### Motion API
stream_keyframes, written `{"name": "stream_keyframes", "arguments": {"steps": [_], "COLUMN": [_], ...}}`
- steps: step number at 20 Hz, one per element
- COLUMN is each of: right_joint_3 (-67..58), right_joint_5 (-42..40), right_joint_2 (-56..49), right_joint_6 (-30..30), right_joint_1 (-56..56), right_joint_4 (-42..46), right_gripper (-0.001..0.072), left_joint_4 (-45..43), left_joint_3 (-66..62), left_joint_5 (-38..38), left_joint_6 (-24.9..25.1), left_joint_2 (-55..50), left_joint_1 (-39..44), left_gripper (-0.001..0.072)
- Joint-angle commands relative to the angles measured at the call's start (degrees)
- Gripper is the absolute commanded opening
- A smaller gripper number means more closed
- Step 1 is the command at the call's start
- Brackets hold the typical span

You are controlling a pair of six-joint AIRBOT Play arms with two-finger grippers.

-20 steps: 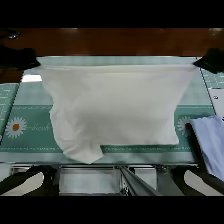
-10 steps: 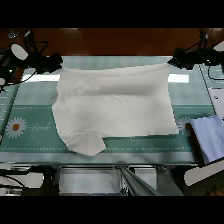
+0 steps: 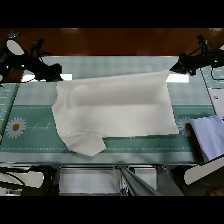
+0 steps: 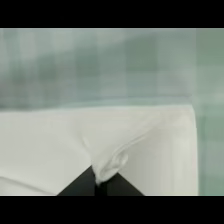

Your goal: Fold the shirts.

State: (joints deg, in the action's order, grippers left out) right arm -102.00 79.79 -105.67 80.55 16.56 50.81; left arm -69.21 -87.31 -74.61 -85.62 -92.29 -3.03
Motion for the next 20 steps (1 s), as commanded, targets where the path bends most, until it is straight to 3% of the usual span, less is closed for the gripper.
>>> {"name": "stream_keyframes", "arguments": {"steps": [1, 4, 7, 8, 9, 10, 12, 15, 18, 20], "right_joint_3": [2.73, 9.66, 12.33, 12.31, 12.00, 11.30, 10.64, 14.93, 33.05, 45.57], "right_joint_5": [9.18, 4.66, 1.18, 0.63, 1.03, 2.05, 3.63, 3.50, -7.85, -12.24], "right_joint_2": [0.24, 0.24, 0.20, 0.28, 0.61, 1.27, 4.48, 12.44, 23.80, 30.23], "right_joint_6": [-1.75, -1.53, -1.40, 0.26, 1.84, 1.46, 0.76, 0.76, -0.52, -1.60], "right_joint_1": [0.35, -1.99, -3.63, -3.56, -3.52, -3.02, -1.07, 3.69, 7.96, 8.33], "right_joint_4": [5.40, 9.75, 9.77, 9.68, 9.70, 9.73, 10.60, 15.45, 15.63, 10.67], "right_gripper": [0.0022, 0.0022, 0.0023, 0.0141, 0.0543, 0.0626, 0.0626, 0.0626, 0.0625, 0.0625], "left_joint_4": [-0.48, -0.37, -0.37, -0.35, -0.37, -0.74, -1.70, -1.73, -0.70, 5.42], "left_joint_3": [4.09, 12.46, 13.75, 13.68, 13.16, 12.13, 10.88, 17.49, 32.20, 42.23], "left_joint_5": [-9.99, -2.71, -2.10, -2.34, -4.13, -6.88, -11.50, -10.49, -7.76, -5.18], "left_joint_6": [4.61, 3.74, 3.50, 2.91, 1.81, 1.75, 2.03, 2.05, 2.05, 4.94], "left_joint_2": [-0.26, -0.39, -1.27, -1.25, -1.27, -1.22, -0.07, 6.75, 14.95, 20.04], "left_joint_1": [0.11, 0.83, 0.09, -0.26, -0.72, -1.46, -3.58, -7.21, -12.63, -18.03], "left_gripper": [0.0024, 0.0024, 0.0024, 0.0063, 0.0350, 0.0691, 0.0703, 0.0703, 0.0700, 0.0701]}}
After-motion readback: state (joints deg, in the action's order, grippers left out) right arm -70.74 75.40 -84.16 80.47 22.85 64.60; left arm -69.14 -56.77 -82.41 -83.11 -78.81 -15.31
